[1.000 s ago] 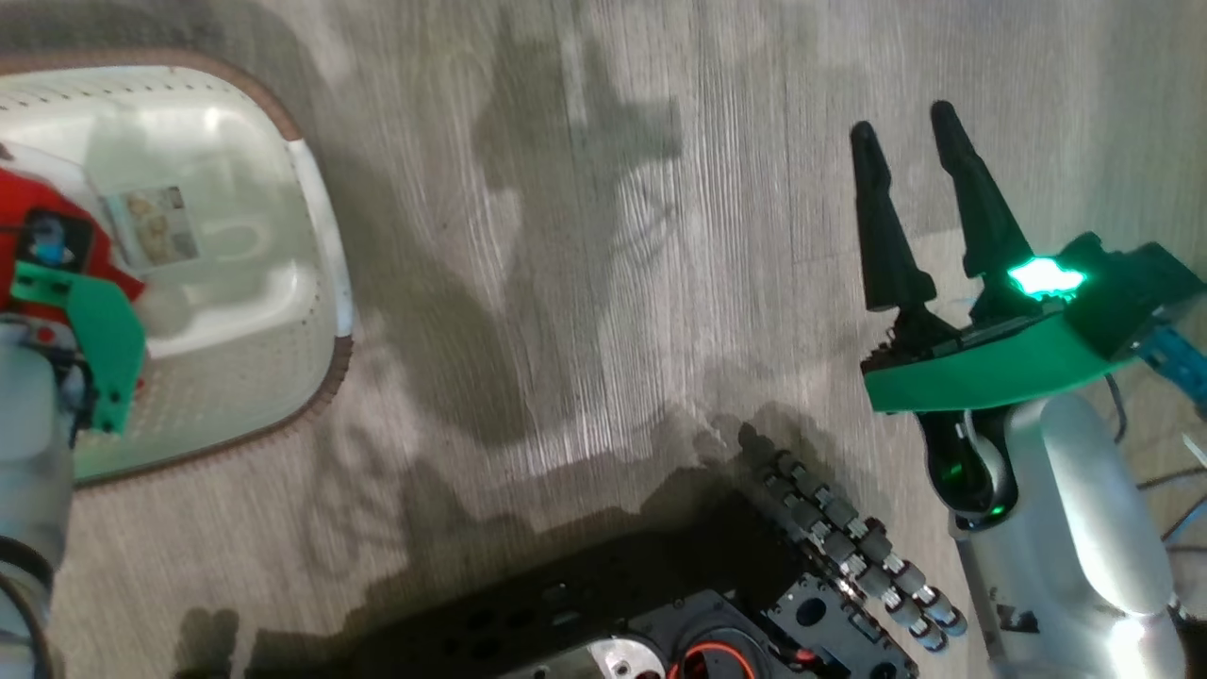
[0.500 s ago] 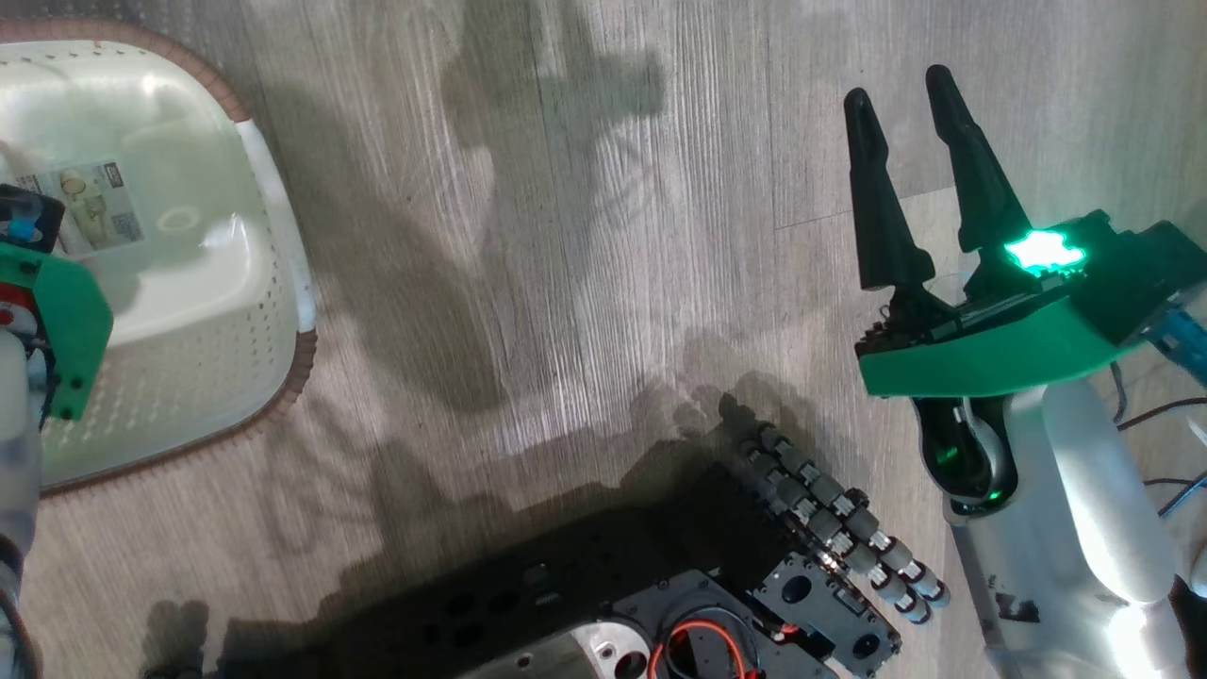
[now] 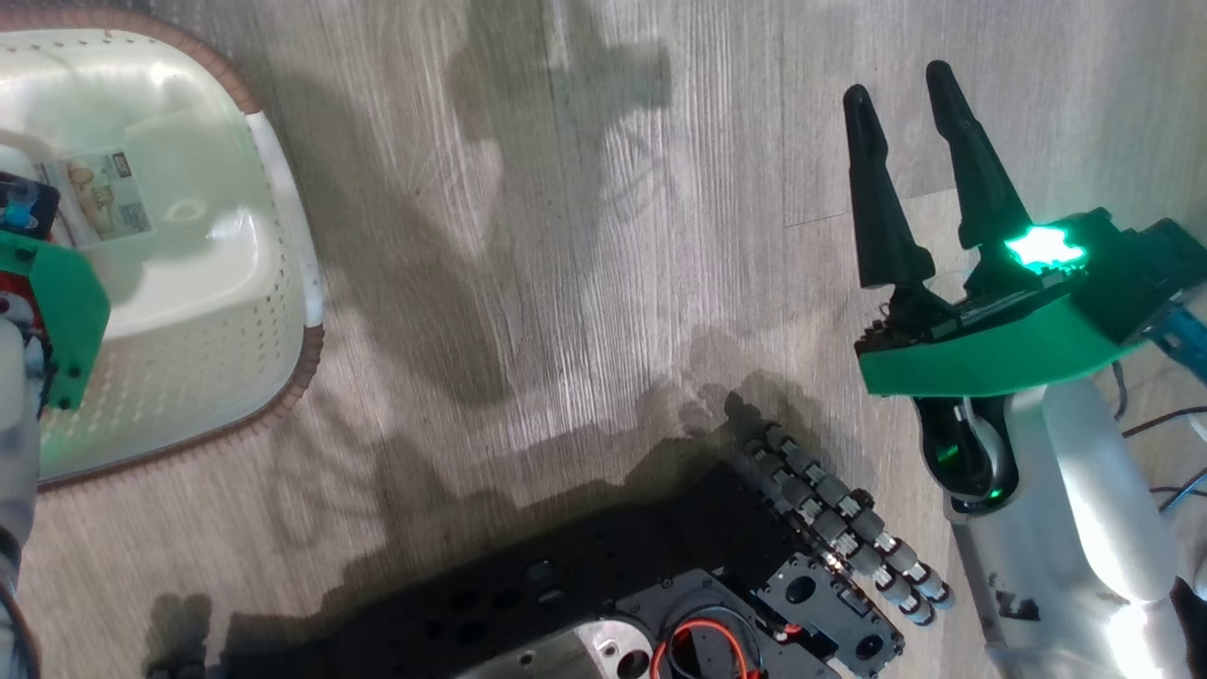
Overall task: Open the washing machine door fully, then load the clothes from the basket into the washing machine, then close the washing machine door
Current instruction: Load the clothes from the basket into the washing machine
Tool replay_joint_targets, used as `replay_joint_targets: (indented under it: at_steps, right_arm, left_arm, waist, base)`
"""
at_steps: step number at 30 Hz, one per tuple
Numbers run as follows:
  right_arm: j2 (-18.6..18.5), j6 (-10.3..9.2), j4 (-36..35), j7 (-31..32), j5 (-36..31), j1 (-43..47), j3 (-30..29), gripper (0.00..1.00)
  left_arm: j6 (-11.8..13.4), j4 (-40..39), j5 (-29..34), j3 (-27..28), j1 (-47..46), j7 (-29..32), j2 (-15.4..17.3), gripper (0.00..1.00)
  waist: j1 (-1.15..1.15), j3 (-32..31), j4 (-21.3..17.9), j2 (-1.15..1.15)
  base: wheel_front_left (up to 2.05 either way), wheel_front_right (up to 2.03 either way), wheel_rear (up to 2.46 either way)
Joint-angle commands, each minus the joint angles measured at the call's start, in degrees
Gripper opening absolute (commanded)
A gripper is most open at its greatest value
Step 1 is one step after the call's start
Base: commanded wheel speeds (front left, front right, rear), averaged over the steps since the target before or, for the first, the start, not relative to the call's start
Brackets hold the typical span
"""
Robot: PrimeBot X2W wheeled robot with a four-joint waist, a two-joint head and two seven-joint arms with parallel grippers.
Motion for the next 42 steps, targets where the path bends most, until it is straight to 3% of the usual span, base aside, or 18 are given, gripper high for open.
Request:
replay_joint_targets:
  at_steps: [1,9,18,33,42]
  right_arm:
    - [-0.1,0.0,-1.4,-0.5,0.1,1.6,0.8,1.0]
    - [-0.1,0.0,-0.4,-0.5,0.4,0.9,0.3,1.0]
    - [-0.1,0.0,1.3,-0.5,-0.3,1.6,-0.5,1.0]
    - [-0.1,0.0,4.7,-0.5,-2.8,5.0,-1.5,1.0]
    - [-0.1,0.0,5.9,-0.5,-4.9,7.7,-2.9,1.0]
  left_arm:
    - [0.8,-0.1,-0.7,0.8,1.2,-0.5,2.2,0.0]
    - [0.7,-0.1,-2.4,1.1,2.9,-2.7,2.3,0.0]
    - [0.1,-0.1,-4.5,1.2,5.9,-7.2,-0.1,0.0]
    - [0.1,-0.3,-10.2,3.7,13.2,-25.7,-5.2,0.0]
    - [0.3,-6.5,-12.9,5.0,17.0,-30.0,-8.8,0.0]
  waist:
    - [0.0,-0.3,-0.3,0.0]
    - [0.0,-5.1,-0.2,0.0]
    - [0.0,-13.9,1.4,0.0]
    - [0.0,-30.6,5.2,0.0]
    - [0.0,-40.1,8.5,0.0]
  base:
    - [0.0,0.0,0.0]
    - [0.0,0.0,0.0]
    - [0.0,0.0,0.0]
    - [0.0,0.0,0.0]
    - [0.0,0.0,0.0]
